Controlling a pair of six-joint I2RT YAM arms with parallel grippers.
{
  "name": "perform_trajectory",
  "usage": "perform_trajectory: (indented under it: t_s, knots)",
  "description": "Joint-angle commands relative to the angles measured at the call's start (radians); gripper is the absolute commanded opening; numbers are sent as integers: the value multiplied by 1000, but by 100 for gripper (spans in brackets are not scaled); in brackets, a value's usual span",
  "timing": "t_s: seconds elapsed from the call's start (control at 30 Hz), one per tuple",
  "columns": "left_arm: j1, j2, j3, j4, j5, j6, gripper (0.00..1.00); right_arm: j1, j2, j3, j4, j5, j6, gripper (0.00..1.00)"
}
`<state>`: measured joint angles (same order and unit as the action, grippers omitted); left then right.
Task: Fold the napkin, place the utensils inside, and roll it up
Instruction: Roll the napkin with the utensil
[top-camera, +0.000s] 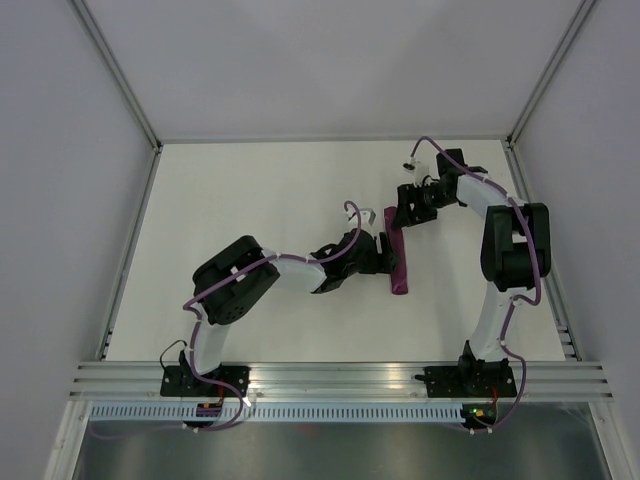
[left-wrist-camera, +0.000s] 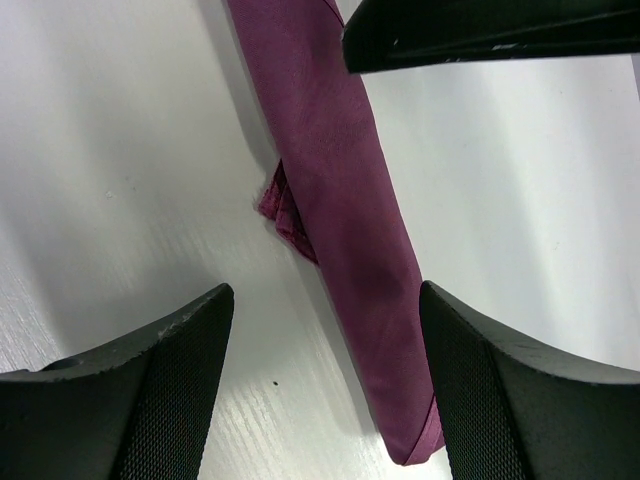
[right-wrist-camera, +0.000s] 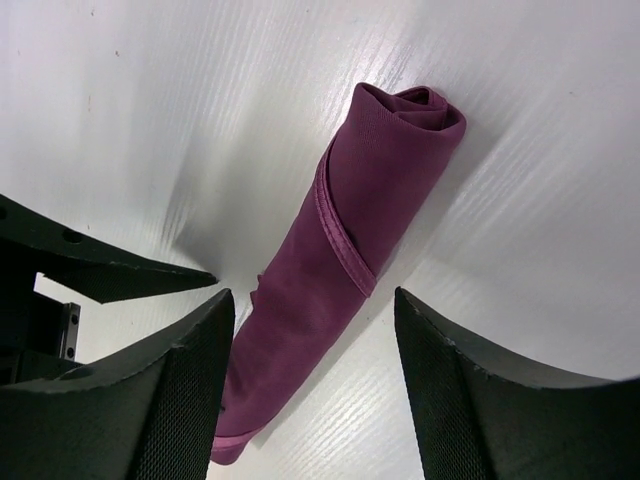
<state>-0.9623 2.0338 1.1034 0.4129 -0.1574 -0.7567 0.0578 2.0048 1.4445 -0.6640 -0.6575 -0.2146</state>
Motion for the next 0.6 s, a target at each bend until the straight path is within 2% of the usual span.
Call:
perform_trajectory:
  t_s: [0.0,0.07,0.1,0.27,0.3,0.43,0.57]
  knots:
    - [-3,-12,6,-102,18,72,80,-16,-72,56,-32,-40,-17,71]
    - [-3,-52,4,-106,19,89,80,-24,-81,70,-63,-54,-34,77]
    - [-3,-70,1,-115,19,94,80,-33,-92,91,-78,-63,-40,98]
    - [7,-251,-59,-187,10,143,82,-116,-167,165,-206,-149,-84,98]
    - [20,-338,-91,-204,13,145,83,-153,-210,181,-226,-160,-110,98]
    - [63,-553,-126,-406,39,190,83,-277,-351,166,-290,-238,-146,98]
    - [106,-774,-151,-598,33,232,85,-386,-510,93,-269,-203,-151,98]
